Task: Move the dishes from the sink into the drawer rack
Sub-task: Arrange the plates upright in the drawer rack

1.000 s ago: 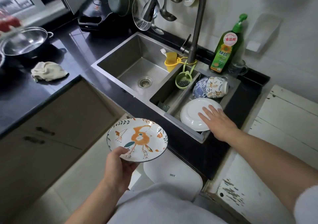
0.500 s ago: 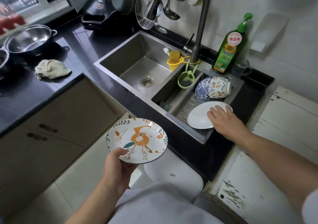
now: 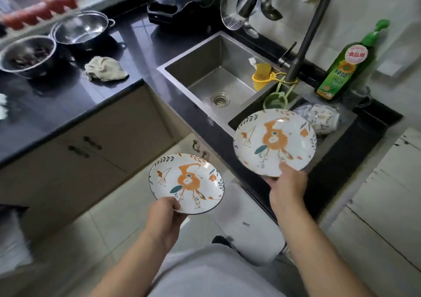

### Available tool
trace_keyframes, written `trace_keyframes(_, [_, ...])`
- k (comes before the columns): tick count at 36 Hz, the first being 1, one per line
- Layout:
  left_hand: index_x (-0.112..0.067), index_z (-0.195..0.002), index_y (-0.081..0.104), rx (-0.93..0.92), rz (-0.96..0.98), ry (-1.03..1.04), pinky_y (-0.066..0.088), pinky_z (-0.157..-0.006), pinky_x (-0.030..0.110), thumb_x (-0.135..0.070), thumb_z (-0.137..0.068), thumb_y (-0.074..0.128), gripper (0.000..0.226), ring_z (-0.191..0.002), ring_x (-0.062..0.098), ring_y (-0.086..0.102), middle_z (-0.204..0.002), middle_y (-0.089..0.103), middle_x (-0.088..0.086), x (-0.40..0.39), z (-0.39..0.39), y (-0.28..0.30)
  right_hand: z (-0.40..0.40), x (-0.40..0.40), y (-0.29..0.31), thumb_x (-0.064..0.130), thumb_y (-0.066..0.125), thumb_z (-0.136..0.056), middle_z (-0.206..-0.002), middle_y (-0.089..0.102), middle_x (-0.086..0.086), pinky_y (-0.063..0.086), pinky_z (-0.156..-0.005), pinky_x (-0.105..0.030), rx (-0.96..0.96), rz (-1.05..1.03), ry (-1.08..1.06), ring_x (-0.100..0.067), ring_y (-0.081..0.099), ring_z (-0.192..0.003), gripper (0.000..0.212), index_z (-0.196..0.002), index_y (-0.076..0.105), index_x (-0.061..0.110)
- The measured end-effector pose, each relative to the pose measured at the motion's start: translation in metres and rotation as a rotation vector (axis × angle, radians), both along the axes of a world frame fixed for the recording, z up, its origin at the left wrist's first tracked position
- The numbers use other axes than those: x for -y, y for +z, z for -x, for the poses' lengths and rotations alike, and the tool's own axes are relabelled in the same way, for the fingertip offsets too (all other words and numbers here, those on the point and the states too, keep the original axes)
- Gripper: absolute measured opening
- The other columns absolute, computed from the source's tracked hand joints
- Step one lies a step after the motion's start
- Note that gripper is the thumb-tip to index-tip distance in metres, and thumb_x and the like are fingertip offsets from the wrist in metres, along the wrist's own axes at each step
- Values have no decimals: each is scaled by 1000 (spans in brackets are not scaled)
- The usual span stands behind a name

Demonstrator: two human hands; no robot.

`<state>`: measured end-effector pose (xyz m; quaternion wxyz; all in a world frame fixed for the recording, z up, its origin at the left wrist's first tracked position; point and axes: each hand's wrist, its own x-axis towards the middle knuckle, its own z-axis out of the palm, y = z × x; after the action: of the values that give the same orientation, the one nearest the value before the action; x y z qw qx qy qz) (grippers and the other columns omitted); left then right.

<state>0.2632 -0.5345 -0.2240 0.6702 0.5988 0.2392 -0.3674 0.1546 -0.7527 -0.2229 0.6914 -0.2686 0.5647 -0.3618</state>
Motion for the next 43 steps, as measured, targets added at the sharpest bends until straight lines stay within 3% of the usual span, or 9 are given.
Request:
trace_keyframes(4, [-8,-134,54,7,-32,67,50,-105,59,14,-80,33,62,-117,38,66,-123,73,14,-51,-10,-2,-20,-52,-17,-4,50,-99,-110,74,-5,63,-76,-50,-31,-130,158,-27,72,-98,39,-125,67,18])
trace_keyframes(10, [-7,-120,61,29,-115,314,48,-105,60,14,-78,36,54,-113,38,67,-118,73,15,-182,-29,-9,-78,-154,-15,-13,46,-95,-105,69,-8,61,-52,-38,-114,-100,433,-28,67,-92,37,-120,62,10])
trace_keyframes(13, [-7,-118,60,-2,-144,437,49,-100,56,15,-80,35,50,-110,39,67,-116,72,16,-248,-35,-9,-106,-210,-14,-14,46,-94,-98,67,-6,61,-64,-45,-92,-97,539,-28,67,-90,33,-109,61,12])
trace_keyframes(16, [-5,-117,60,-12,-153,567,53,-86,49,13,-77,39,49,-110,41,67,-116,71,18,-330,-40,-13,-137,-282,-22,-14,45,-94,-103,68,-5,58,-79,-53,-99,-86,657,-27,67,-93,42,-123,58,14])
trace_keyframes(22, [-7,-116,66,0,-138,809,56,-89,64,5,-67,45,54,-101,40,71,-107,76,16,-505,-35,-12,-186,-452,-29,-13,43,-94,-124,64,-14,60,-75,-53,-100,-118,891,-34,66,-104,50,-137,52,10])
trace_keyframes(27, [-10,-109,67,-36,-137,1032,60,-80,49,5,-75,43,45,-93,36,71,-102,75,13,-594,-22,-4,-209,-547,-33,3,46,-103,-122,68,-16,63,-58,-43,-171,-166,1072,-33,70,-100,36,-138,51,6])
trace_keyframes(34, [-11,-123,66,-114,-147,1243,60,-61,40,1,-83,49,45,-99,38,72,-109,76,14,-679,-31,-15,-262,-643,-20,12,49,-105,-112,73,-11,64,-65,-41,-139,-102,1316,-26,72,-100,29,-132,55,5])
trace_keyframes(38, [-12,-124,63,-146,-134,1323,59,-84,50,-2,-91,50,36,-103,37,70,-112,74,14,-711,-49,-17,-292,-678,-23,17,53,-105,-116,74,-7,59,-82,-51,-122,-134,1396,-24,68,-110,22,-125,60,10])
trace_keyframes(43, [-12,-118,65,-150,-170,1365,59,-75,43,-2,-92,50,32,-98,33,71,-106,75,12,-764,-81,-17,-339,-732,-41,13,51,-105,-111,77,-5,59,-83,-52,-130,-192,1463,-23,69,-109,18,-119,63,13])
